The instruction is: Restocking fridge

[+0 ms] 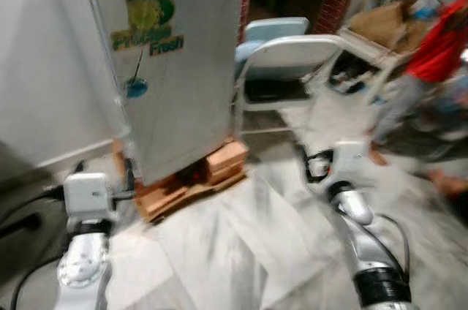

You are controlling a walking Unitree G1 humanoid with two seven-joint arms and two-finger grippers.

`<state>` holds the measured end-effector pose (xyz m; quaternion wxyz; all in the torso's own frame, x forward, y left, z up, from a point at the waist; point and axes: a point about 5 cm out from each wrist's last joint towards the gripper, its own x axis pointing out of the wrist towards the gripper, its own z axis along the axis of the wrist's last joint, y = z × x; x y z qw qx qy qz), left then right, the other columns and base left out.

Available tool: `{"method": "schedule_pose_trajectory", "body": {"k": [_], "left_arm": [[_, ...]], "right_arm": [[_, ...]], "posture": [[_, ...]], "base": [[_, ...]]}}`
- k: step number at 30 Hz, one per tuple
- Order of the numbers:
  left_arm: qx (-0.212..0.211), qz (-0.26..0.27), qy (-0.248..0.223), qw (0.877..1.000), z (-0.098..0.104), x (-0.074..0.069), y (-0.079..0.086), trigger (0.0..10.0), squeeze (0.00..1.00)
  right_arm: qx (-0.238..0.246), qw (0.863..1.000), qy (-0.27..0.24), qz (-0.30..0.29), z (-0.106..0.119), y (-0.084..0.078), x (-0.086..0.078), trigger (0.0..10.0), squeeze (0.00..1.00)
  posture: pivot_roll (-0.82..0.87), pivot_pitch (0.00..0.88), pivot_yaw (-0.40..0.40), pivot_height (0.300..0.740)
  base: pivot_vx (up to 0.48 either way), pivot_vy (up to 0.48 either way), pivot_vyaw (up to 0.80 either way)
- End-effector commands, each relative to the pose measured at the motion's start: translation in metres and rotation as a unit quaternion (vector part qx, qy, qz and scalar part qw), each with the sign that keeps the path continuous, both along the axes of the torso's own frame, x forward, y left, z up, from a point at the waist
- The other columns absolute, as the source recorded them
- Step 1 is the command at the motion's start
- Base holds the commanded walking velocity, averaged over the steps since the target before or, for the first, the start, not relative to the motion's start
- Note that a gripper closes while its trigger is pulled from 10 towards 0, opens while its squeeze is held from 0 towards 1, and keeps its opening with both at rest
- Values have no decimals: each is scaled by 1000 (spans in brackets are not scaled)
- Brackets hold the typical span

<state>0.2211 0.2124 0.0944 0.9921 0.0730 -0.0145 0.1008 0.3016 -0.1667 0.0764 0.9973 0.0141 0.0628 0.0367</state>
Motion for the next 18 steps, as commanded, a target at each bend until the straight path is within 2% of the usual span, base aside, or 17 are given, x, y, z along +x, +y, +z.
{"method": "schedule_pose_trajectory", "body": {"k": [1,8,13,17,18], "left_arm": [[-6,-16,-4,1000,1,1,-9,10000,0],[-6,-21,3,1000,-4,-3,-10,10000,0],[-1,-6,6,1000,-6,-8,-8,10000,0],[2,7,17,1000,-11,-17,-4,10000,0],[6,11,25,1000,-14,-22,-2,10000,0]], "right_arm": [[-7,1000,-7,-17,3,-11,1,10000,0],[-6,1000,-6,-18,1,-11,-1,10000,0],[-14,1000,3,-25,-3,-20,-10,10000,0],[-24,999,14,-32,-10,-29,-22,10000,0],[-36,999,18,-34,-14,-34,-28,10000,0]], "posture": [[48,23,-41,740],[45,29,-39,740],[46,33,-40,740],[46,33,-40,740],[49,39,-36,740]], "base": [[0,450,-475],[0,445,-241],[0,436,-173],[0,0,0],[0,0,0]]}}
